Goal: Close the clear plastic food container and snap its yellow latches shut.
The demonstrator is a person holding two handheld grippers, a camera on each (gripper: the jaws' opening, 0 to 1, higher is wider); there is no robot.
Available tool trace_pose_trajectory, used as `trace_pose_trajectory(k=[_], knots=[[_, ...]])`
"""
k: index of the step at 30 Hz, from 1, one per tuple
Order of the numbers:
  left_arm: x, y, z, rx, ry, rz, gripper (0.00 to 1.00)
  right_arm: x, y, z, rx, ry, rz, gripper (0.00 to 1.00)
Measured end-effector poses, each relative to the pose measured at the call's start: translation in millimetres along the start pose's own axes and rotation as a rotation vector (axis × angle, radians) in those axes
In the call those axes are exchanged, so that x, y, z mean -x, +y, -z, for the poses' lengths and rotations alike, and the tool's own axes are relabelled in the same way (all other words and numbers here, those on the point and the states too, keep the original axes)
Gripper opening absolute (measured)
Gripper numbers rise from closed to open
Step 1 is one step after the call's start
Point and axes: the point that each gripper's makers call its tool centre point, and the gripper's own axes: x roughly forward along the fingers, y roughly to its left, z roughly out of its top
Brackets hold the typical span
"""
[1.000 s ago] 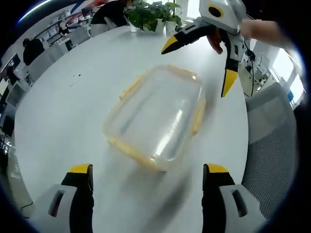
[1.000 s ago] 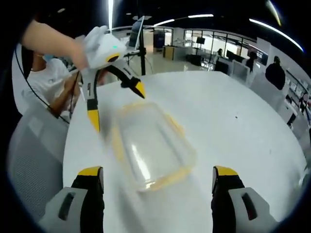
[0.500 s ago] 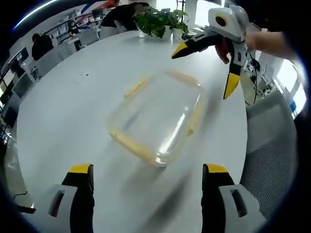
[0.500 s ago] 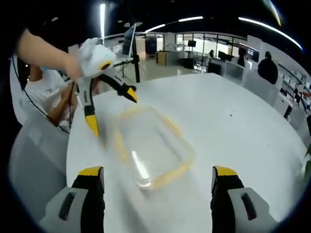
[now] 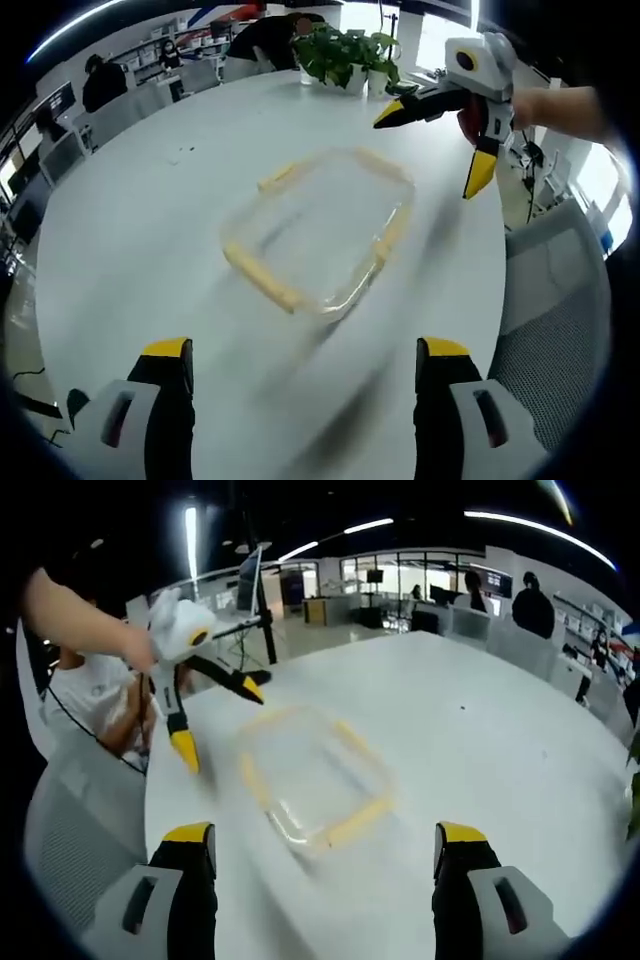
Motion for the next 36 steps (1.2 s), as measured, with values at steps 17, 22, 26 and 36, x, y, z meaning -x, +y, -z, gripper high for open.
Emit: trace_pose_trajectory(k=[17, 22, 26, 36], knots=[[15, -6.7, 18.3, 0.105, -0.067, -0.029, 0.92, 13, 19, 8.9, -0.062, -0.034, 0.006, 0.91], [19, -8.4, 25.1, 0.141, -0.087, -0.034, 0.92, 17, 23, 9.2, -0.08, -0.05, 0.009, 0.91], [22, -10.4, 32.1, 0.155, -0.093, -0.036, 0.91, 20, 27, 8.9, -0.097, -0.065, 0.016, 0.9], [34, -15.3, 35.5, 0.194, -0.147, -0.04, 0.91, 24, 38, 10.9, -0.108, -0.087, 0.031, 0.9]])
